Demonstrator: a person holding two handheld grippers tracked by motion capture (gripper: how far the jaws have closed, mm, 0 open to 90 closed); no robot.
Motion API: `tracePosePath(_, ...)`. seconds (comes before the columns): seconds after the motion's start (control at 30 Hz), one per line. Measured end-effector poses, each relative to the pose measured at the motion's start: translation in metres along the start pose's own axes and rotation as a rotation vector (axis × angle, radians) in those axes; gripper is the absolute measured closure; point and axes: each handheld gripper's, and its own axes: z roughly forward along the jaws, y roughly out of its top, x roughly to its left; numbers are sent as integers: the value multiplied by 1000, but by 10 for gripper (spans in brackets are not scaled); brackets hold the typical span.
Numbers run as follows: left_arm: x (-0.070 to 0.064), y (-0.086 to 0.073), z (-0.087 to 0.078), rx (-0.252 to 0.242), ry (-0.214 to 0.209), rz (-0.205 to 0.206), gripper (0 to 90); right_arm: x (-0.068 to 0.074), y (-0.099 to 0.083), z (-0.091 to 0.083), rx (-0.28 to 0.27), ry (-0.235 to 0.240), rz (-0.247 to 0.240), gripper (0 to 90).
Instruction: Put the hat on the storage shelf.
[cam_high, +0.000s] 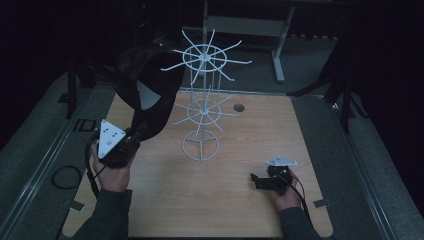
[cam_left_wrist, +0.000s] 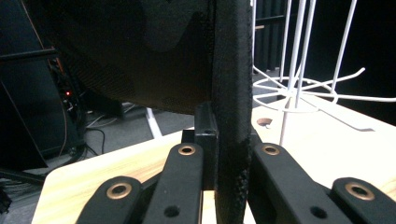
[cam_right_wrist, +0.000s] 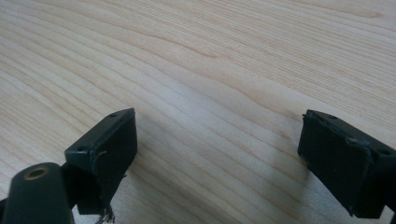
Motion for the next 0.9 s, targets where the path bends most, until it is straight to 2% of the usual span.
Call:
tracePosePath(0.27, -3, -3, 3, 14, -18, 26, 853, 0, 0, 0, 0, 0, -1, 117)
tracePosePath(0.63, -3, -8, 5, 28, -46, 29, 811, 0, 0, 0, 0, 1, 0, 116)
tracePosePath(0.67, -3, -10, 6, 25, -47, 21, 753, 0, 0, 0, 1, 1, -1, 117)
tracePosePath(0.83, -2, -10, 6, 20, -53, 12, 616, 0, 0, 0, 0, 2, -2, 117)
tracePosePath(0.9, -2, -10, 6, 17, -62, -4, 572, 0, 0, 0, 0, 1, -2, 117)
